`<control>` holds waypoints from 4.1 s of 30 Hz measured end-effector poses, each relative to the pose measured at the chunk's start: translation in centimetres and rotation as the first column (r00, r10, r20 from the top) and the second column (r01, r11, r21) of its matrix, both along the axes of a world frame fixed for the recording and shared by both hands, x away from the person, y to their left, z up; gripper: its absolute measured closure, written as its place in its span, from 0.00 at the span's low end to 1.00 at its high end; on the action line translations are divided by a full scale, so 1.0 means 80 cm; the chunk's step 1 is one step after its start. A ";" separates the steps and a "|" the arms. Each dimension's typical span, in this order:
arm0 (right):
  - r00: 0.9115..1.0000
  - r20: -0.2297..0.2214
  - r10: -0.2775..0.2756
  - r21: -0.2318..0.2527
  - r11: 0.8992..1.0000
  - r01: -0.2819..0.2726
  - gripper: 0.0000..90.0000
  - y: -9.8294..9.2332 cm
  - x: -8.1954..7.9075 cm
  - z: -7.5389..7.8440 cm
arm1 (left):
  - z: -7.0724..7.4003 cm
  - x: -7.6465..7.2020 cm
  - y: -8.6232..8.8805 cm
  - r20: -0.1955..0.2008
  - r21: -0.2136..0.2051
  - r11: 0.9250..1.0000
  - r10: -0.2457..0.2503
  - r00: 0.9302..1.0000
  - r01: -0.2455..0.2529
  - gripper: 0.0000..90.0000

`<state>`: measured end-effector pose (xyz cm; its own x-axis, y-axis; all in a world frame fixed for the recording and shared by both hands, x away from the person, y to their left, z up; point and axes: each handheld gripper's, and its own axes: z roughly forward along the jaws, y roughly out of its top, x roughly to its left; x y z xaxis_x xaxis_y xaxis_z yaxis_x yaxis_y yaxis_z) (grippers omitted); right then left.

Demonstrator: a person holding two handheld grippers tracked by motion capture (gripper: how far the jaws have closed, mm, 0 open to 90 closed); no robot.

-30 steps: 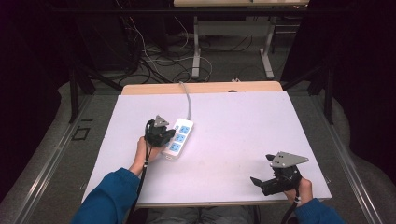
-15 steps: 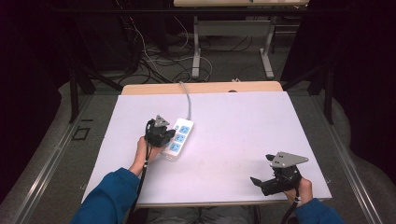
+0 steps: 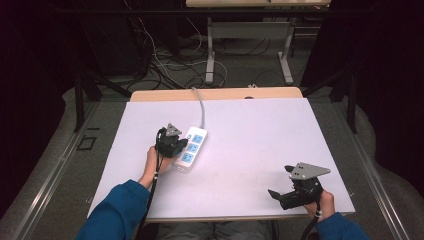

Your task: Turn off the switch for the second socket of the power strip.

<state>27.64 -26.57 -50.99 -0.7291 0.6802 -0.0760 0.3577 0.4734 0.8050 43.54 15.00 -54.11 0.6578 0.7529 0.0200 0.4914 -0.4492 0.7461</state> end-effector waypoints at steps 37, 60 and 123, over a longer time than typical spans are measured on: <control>1.000 -0.003 0.002 -0.002 1.000 -0.002 0.03 -0.001 0.000 0.000 | 0.005 -0.001 -0.002 0.011 0.010 1.000 -0.009 1.000 0.009 1.00; 1.000 -0.004 0.007 0.000 1.000 -0.007 0.03 0.000 0.000 0.001 | 0.013 -0.005 -0.001 0.039 -0.014 1.000 0.005 0.999 -0.005 1.00; 1.000 -0.012 0.013 -0.006 1.000 -0.013 0.03 0.000 -0.001 0.002 | 0.045 -0.172 0.084 0.094 0.116 0.993 0.011 0.996 -0.022 0.00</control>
<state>27.55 -26.55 -50.87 -0.7386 0.6703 -0.0716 0.3607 0.4828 0.7980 29.80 21.73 -50.49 0.6364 0.7526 0.1691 0.4305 -0.5284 0.7317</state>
